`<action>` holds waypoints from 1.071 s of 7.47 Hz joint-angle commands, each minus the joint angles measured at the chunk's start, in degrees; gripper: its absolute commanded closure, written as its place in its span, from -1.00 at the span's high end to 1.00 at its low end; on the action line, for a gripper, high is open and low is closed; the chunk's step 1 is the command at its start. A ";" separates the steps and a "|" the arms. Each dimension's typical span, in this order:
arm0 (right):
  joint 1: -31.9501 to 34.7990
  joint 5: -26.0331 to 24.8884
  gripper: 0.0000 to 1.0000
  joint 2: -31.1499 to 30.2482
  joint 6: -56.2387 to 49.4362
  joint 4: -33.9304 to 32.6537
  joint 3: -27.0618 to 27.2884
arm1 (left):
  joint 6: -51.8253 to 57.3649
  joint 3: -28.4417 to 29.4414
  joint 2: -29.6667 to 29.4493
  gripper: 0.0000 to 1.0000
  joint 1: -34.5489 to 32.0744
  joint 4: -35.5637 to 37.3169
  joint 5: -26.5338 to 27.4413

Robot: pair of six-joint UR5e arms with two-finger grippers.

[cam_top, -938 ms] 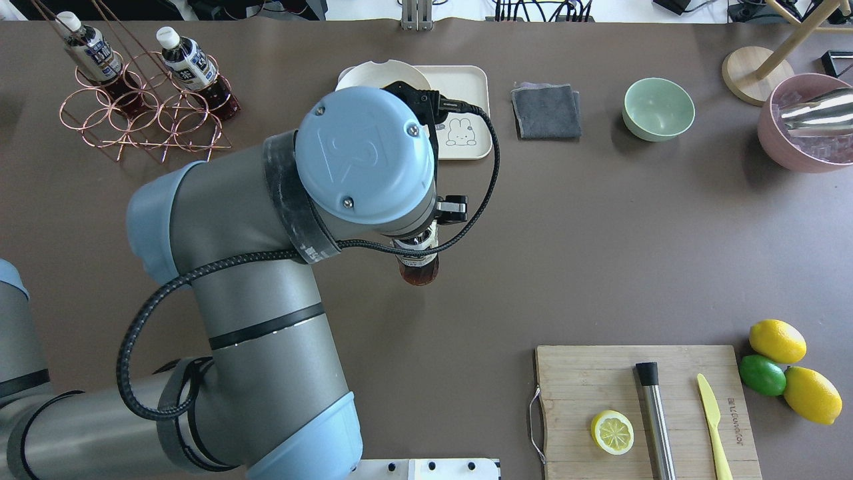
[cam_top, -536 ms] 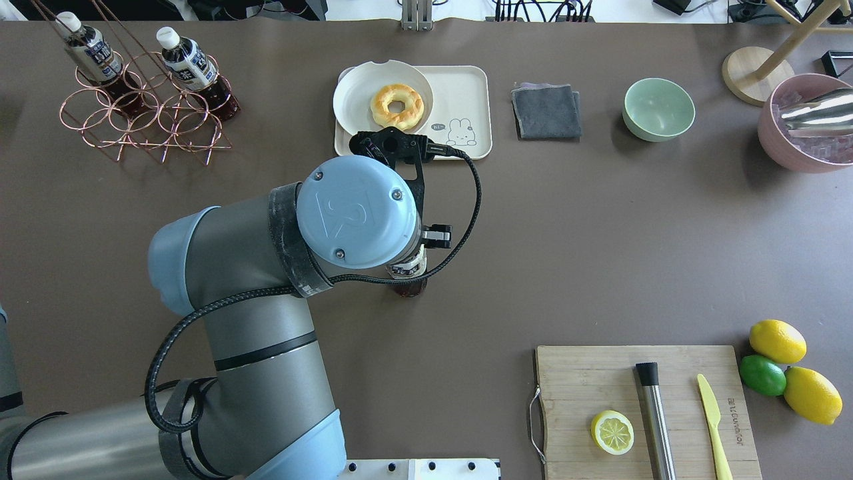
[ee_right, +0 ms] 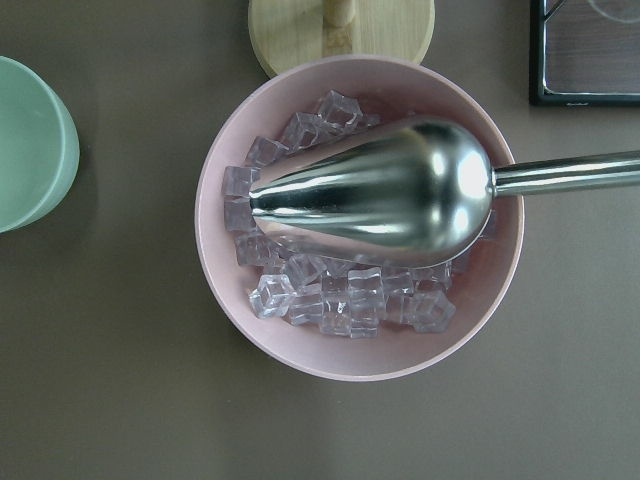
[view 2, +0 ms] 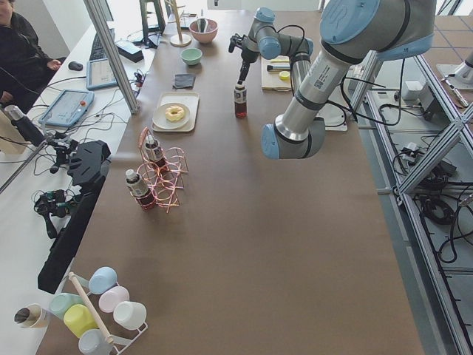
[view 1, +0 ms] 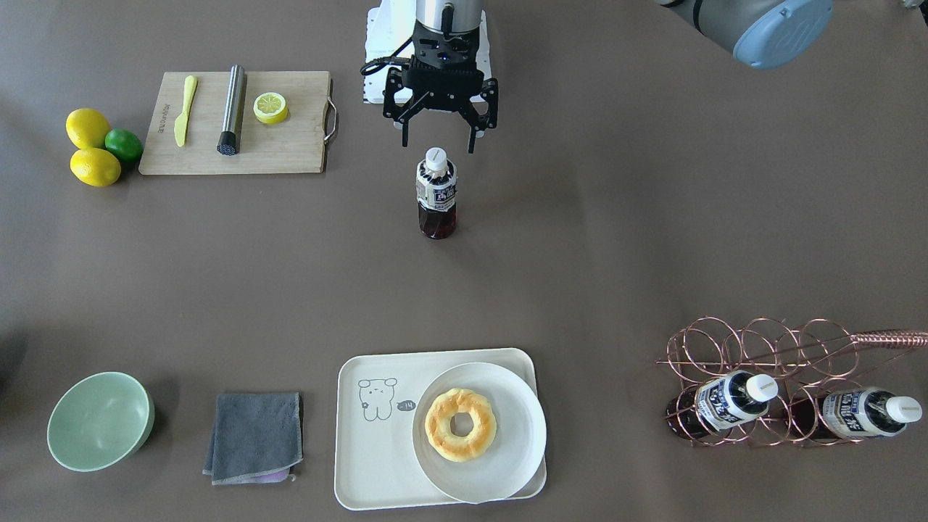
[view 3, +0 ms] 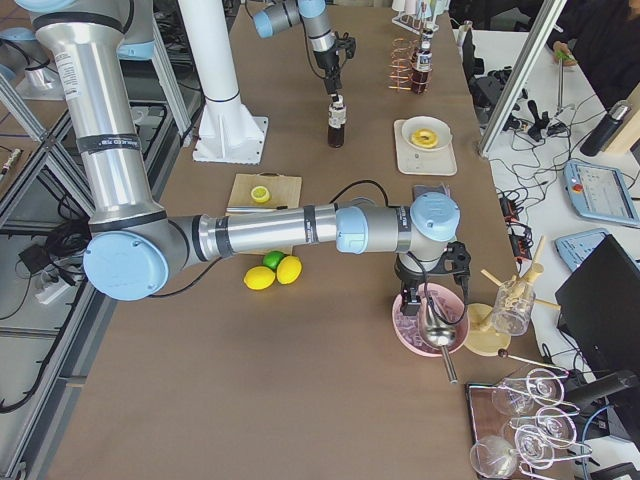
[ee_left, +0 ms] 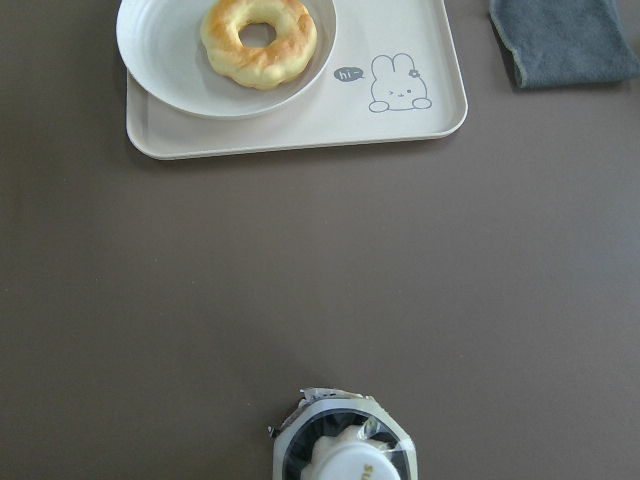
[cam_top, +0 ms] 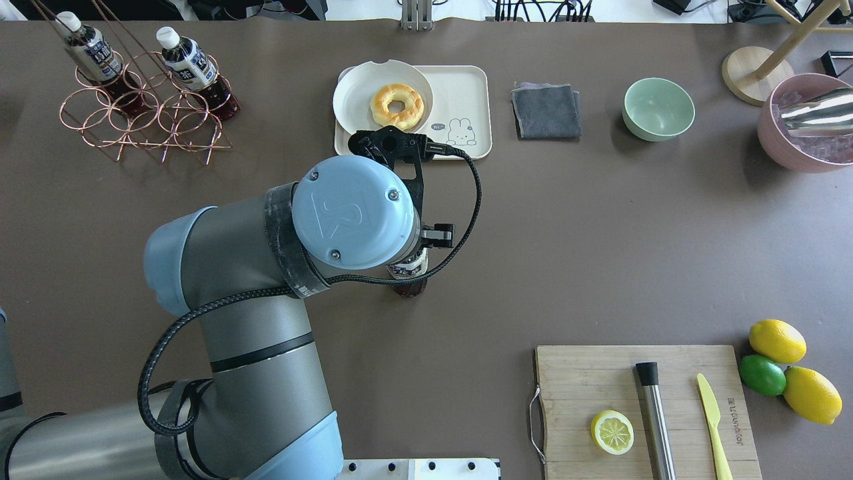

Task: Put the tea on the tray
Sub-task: 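Set the bottle down in front of the tray and withdraw the left gripper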

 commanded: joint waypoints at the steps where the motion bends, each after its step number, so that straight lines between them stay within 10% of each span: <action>1: 0.08 0.14 1.00 0.11 -0.30 0.00 0.11 | 0.60 -3.36 2.05 0.96 -7.41 0.16 -5.17; 8: -1.14 1.37 1.00 2.20 0.41 -0.43 1.34 | 9.39 -4.68 24.72 0.97 -22.82 -15.84 -3.71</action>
